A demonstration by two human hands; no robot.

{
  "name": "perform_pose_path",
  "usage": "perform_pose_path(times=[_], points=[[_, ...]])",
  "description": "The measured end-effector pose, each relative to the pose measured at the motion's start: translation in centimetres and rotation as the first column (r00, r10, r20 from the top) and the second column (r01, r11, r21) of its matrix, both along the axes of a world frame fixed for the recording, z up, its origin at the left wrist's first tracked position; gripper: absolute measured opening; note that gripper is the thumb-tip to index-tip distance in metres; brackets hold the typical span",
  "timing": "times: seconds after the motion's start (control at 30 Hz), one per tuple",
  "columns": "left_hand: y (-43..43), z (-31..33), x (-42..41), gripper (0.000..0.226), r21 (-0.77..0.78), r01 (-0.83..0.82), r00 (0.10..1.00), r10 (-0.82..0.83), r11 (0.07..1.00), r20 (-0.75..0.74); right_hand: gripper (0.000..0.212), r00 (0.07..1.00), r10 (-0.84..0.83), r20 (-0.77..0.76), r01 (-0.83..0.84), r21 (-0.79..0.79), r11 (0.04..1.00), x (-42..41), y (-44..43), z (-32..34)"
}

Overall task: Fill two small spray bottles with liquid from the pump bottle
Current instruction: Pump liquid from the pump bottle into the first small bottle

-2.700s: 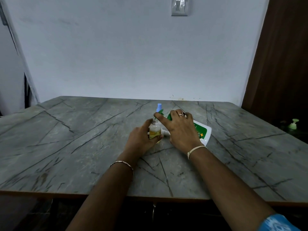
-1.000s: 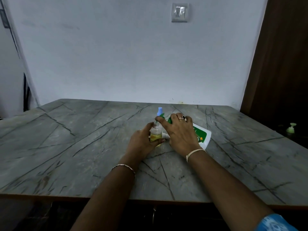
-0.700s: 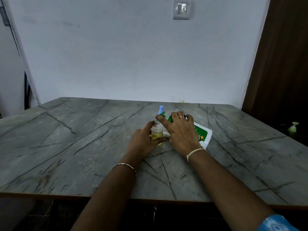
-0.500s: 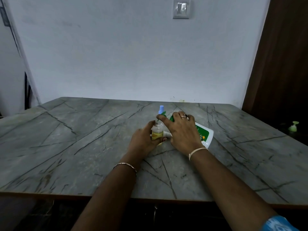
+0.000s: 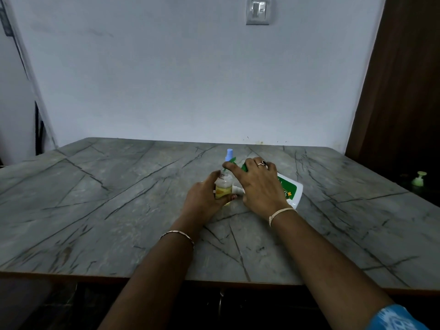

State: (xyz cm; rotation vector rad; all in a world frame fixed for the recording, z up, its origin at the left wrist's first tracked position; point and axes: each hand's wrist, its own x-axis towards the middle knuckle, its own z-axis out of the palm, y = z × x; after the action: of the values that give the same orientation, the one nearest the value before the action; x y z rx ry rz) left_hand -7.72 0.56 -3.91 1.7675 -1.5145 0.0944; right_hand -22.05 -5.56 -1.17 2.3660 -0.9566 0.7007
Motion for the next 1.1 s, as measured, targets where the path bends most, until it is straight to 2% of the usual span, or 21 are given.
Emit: perform_pose_path(times=[0.2, 0.4, 0.5, 0.67, 0.87, 1.1], points=[[0.0, 0.1, -0.1, 0.082, -0.003, 0.020, 1.000, -0.020, 1.000, -0.019, 0.075, 0.999, 0.034, 0.022, -0.034, 0.005, 0.999, 0.2, -0.1, 0.0], [0.0, 0.0, 0.0, 0.079, -0.025, 0.017, 1.000, -0.017, 1.000, -0.012, 0.107, 0.990, 0.143, 0.017, -0.143, 0.032, 0.989, -1.0, -0.8, 0.0], [0.0, 0.0, 0.0, 0.078, -0.038, 0.013, 1.000, -0.013, 0.999, -0.016, 0.107, 0.978, 0.194, 0.079, -0.198, 0.042, 0.979, -1.5, -0.8, 0.0], [-0.2, -0.1, 0.1, 0.078, -0.031, 0.011, 1.000, -0.011, 0.999, -0.015, 0.105, 0.972, 0.210, 0.108, -0.219, 0.078, 0.973, -2.0, -0.8, 0.5], [-0.2, -0.1, 0.1, 0.078, -0.032, 0.010, 1.000, -0.010, 0.999, 0.006, 0.121, 0.989, 0.146, 0.024, -0.148, 0.107, 0.983, -1.2, -0.5, 0.6], [-0.2, -0.2, 0.2, 0.078, -0.044, 0.025, 1.000, -0.024, 0.999, 0.006, 0.094, 0.992, 0.117, 0.039, -0.120, 0.107, 0.987, -0.8, -0.5, 0.4]])
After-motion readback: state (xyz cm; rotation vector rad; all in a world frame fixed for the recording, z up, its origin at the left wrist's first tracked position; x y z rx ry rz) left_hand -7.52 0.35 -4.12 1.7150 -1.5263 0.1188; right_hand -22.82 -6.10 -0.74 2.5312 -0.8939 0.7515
